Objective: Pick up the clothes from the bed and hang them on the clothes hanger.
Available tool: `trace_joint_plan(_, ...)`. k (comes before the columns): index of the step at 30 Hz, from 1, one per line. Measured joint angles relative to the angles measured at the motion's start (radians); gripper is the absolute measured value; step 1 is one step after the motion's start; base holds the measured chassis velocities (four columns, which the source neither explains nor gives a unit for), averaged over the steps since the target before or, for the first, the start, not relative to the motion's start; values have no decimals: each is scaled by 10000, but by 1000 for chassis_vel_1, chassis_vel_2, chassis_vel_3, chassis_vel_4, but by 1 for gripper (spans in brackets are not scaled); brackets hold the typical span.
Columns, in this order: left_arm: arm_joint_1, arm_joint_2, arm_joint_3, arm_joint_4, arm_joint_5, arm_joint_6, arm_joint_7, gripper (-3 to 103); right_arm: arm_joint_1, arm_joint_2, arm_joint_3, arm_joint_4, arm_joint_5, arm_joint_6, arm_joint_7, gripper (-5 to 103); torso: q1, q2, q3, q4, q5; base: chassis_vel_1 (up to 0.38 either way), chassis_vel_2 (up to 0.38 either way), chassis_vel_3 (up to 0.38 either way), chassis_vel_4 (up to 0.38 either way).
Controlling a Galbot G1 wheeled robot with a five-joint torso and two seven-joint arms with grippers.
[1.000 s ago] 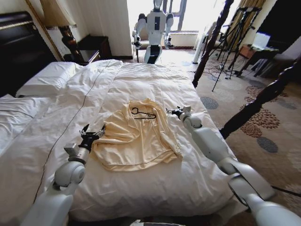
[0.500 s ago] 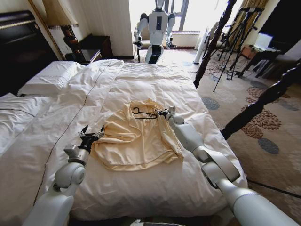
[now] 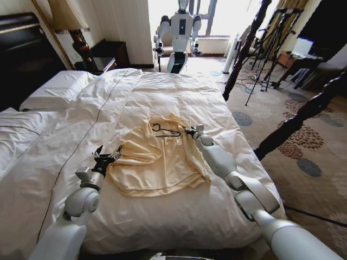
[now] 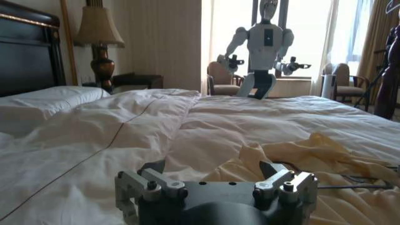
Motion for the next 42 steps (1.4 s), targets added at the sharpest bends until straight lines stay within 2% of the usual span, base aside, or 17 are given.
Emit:
trace_joint_plan(2, 10, 22, -17, -4, -1, 4, 0, 100, -63, -46, 0, 24, -3, -9, 44, 29, 0, 0, 0, 0, 0, 0, 0, 0, 0)
trace_joint_plan(3, 10, 22, -17, -4, -1, 4, 0, 100, -63, -46, 0, 24, -3, -9, 44, 29, 0, 0, 0, 0, 0, 0, 0, 0, 0)
trace_joint_plan(4, 20, 47, -31, -8, -10, 6, 0, 100, -92, -87, 0, 60, -2, -34, 53, 24, 1, 0, 0, 0, 0, 0, 0, 0, 0)
trace_joint_plan(5, 26, 65, -36, -12, -17, 6, 0, 100, -106, -116, 0, 79, -1, -47, 55, 24, 1, 0, 0, 0, 0, 0, 0, 0, 0)
trace_joint_plan(7, 31, 128, -52, -17, -40, 11, -1, 100, -147, -198, 0, 128, 1, -54, 96, 13, 0, 0, 0, 0, 1, 0, 0, 0, 0)
trace_joint_plan(8, 31, 128, -52, -17, -40, 11, -1, 100, -147, -198, 0, 128, 1, -54, 96, 13, 0, 0, 0, 0, 1, 0, 0, 0, 0)
trace_joint_plan(11, 44, 156, -59, -35, -51, 13, -4, 100, -244, -362, -28, 533, 46, -46, 328, -2, 1, 0, 0, -1, 0, 0, 0, 0, 0)
trace_joint_plan(16, 77, 154, -78, -64, -56, 14, -4, 100, -428, -709, -155, 1495, 5, 5, 542, -2, 1, 0, 0, 1, 0, 0, 0, 0, 0)
trace_joint_plan(20, 95, 40, -89, -105, -56, 14, -4, 100, -732, -1291, -758, 2914, -451, 387, 546, -2, 0, 0, -1, -1, -1, 0, 0, 0, 0)
trace_joint_plan(26, 199, -122, -196, -176, -56, -18, -7, 100, -965, -1450, -1538, 3620, -889, 648, 356, -2, 1, 0, 0, -2, -1, 0, 0, 0, 0)
trace_joint_plan(33, 362, -277, -473, -157, -61, -227, -29, 100, -1287, -1461, -2708, 4701, -743, 525, 270, 0, 0, 0, 0, 2, -2, 0, 0, 0, 0)
trace_joint_plan(37, 397, -429, -551, -133, -64, -312, -52, 100, -1538, -1641, -3805, 5553, -416, 113, 440, 0, 0, 0, -1, 0, -1, 0, 0, 0, 0)
trace_joint_plan(42, 347, -502, -548, -107, -64, -328, -56, 100, -1783, -1696, -4365, 5723, -374, -49, 638, 0, 1, 0, 0, -1, -1, 0, 0, 0, 0)
